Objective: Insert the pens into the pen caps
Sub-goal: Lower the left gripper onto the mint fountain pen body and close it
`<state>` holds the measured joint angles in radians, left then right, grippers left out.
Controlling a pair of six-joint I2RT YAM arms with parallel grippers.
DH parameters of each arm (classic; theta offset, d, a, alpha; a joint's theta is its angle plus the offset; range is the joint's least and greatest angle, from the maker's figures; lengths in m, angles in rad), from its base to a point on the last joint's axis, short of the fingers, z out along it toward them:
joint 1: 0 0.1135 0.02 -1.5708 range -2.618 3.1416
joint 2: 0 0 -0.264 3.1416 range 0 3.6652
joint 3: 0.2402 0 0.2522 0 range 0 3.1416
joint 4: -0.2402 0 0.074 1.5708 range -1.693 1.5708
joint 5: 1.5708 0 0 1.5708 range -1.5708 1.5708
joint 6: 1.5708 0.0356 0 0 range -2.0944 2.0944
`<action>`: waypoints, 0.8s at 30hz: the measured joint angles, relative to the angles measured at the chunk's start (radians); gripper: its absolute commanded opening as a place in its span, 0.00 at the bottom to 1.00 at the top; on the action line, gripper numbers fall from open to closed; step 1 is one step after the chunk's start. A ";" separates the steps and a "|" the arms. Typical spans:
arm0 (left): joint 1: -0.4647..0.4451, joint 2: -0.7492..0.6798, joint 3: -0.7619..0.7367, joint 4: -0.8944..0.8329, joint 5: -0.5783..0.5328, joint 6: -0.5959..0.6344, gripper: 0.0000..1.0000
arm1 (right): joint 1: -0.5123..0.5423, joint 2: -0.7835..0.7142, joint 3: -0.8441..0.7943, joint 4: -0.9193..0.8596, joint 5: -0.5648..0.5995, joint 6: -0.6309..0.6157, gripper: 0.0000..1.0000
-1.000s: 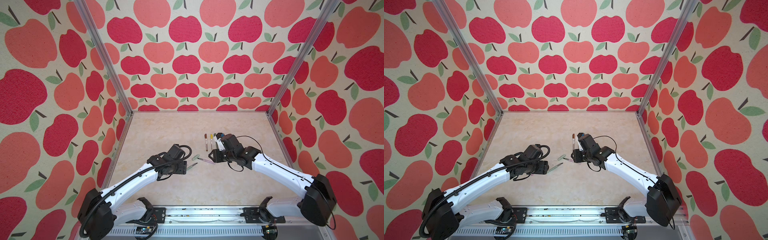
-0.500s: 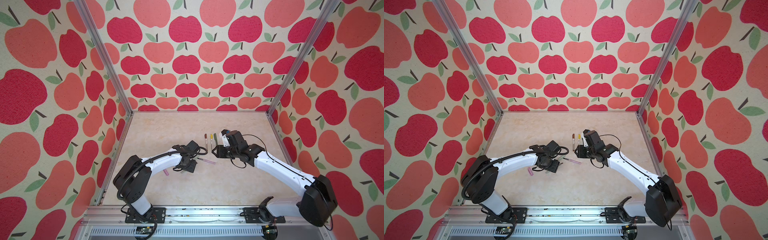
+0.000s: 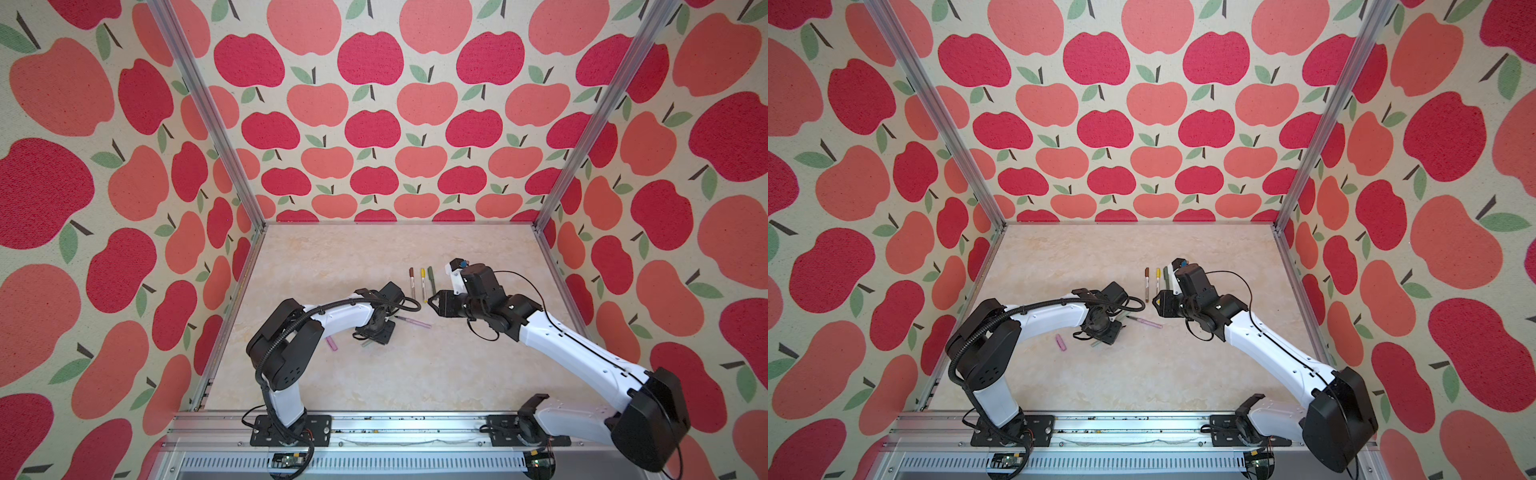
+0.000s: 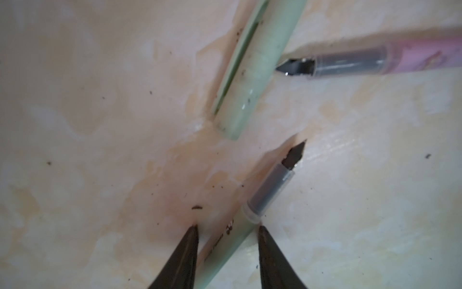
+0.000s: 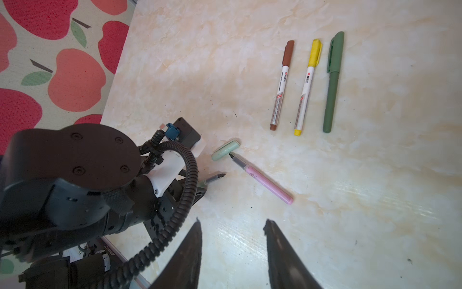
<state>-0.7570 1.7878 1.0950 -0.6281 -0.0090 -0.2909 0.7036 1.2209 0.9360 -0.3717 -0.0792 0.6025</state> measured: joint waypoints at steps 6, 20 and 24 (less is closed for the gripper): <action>0.000 0.020 0.026 -0.008 0.002 0.002 0.17 | -0.011 -0.005 0.000 -0.010 0.011 -0.009 0.44; -0.001 -0.019 -0.023 0.030 0.027 -0.029 0.00 | -0.012 -0.035 0.000 -0.023 0.018 -0.011 0.45; -0.001 -0.110 -0.104 0.066 0.103 -0.033 0.00 | -0.012 -0.037 0.000 -0.022 0.006 -0.011 0.45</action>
<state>-0.7578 1.6775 0.9913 -0.5617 0.0944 -0.3241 0.6914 1.1835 0.9363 -0.3939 -0.0731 0.5919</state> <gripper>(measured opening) 0.125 0.447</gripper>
